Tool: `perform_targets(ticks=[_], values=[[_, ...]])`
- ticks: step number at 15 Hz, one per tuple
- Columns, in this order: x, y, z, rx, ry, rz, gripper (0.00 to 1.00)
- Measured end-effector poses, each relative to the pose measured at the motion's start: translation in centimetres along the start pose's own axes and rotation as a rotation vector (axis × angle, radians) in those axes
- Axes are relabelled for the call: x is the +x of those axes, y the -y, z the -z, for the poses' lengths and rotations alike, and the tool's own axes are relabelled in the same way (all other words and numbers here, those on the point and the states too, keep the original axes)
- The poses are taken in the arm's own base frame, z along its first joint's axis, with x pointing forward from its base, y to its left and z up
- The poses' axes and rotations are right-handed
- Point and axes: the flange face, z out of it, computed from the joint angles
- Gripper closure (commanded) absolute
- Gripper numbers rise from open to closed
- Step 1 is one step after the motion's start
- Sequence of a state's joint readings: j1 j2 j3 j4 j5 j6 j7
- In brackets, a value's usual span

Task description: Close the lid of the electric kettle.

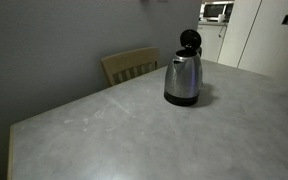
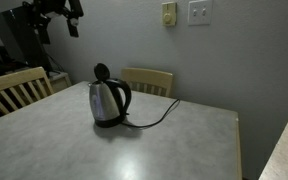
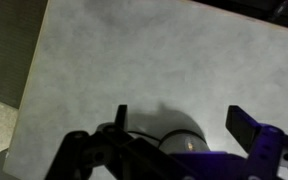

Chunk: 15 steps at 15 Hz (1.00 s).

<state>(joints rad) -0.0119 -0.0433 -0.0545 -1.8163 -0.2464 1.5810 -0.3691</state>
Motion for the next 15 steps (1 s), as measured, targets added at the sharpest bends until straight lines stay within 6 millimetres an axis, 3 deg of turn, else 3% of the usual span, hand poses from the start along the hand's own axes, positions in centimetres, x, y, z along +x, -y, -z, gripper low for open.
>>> perform_targets(ticks=[2,11,15], values=[[1.6,-0.3,-1.1,0.012,0.032,0.020,0.00],[1.4,-0.3,-0.6,0.007,0.016,0.002,0.00],[2.8,0.1,-1.2,0.046,-0.028,-0.012,0.00]])
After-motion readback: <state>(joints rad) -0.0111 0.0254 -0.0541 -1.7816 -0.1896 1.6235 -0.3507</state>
